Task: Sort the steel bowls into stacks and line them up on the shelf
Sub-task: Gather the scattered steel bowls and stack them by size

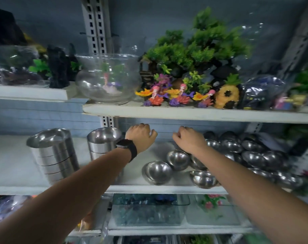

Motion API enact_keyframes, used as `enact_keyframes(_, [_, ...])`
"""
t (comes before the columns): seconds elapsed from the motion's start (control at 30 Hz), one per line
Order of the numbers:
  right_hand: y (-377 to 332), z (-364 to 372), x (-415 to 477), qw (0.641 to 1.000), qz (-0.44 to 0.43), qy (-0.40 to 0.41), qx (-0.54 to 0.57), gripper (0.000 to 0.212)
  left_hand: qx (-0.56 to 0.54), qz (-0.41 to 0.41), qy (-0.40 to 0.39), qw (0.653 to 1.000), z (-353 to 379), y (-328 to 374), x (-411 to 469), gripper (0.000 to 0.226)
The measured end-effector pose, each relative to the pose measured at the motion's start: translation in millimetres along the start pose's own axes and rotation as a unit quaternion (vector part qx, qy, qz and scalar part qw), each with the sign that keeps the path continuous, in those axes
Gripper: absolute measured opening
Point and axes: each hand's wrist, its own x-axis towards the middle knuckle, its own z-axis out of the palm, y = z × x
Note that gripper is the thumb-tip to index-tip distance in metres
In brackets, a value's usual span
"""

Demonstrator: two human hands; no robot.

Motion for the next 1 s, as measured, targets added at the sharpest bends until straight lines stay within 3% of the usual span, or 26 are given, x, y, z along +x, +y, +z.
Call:
enact_keyframes(0.27, [70,4,-40,0.998,0.023,-0.011,-0.054,0.049,-0.027,0.029,-0.069,0.997,56,27,-7,0.037])
enact_keyframes(0.5, [77,28,-63,0.997,0.042,-0.033,-0.060,0.043,-0.035,0.022,-0.091,0.995,89,27,-12,0.044])
enact_keyframes(1.0, [65,75,-77,0.997,0.072,-0.033,0.001,0.040,-0.035,0.002,-0.052,0.998,127,-8,-26,0.038])
